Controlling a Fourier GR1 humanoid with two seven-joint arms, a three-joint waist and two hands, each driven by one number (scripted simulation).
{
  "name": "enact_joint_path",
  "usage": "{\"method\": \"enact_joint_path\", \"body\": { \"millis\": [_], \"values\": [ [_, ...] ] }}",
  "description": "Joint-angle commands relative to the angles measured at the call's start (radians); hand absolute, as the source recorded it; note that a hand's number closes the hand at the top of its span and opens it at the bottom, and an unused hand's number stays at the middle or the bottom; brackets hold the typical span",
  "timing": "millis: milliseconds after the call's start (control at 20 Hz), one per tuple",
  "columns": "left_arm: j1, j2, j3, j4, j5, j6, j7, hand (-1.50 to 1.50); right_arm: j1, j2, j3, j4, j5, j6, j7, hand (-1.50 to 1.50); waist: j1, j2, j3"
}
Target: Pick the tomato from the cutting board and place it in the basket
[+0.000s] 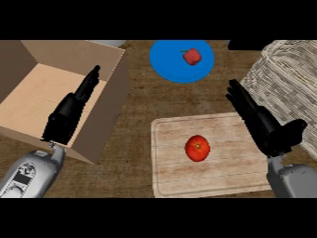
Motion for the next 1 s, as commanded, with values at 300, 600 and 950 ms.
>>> {"method": "enact_joint_path", "body": {
  "millis": [300, 600, 950],
  "values": [
    [0.055, -0.017, 0.086, 0.076, 0.094, 0.004, 0.064, 0.0, -0.397, -0.007, 0.097, -0.096, -0.075, 0.44, -0.209, 1.5, 0.145, 0.026, 0.005],
    [0.082, 0.041, 0.209, 0.094, 0.17, -0.004, 0.102, 0.0, -0.262, 0.074, 0.319, -0.163, 0.16, 0.529, -0.521, -1.5, 0.028, 0.019, 0.009],
    [0.102, 0.053, 0.263, 0.155, 0.192, -0.048, 0.071, 0.0, -0.336, 0.088, 0.325, -0.331, 0.166, 0.476, -0.142, -1.5, -0.016, 0.012, 0.005]
  ]
}}
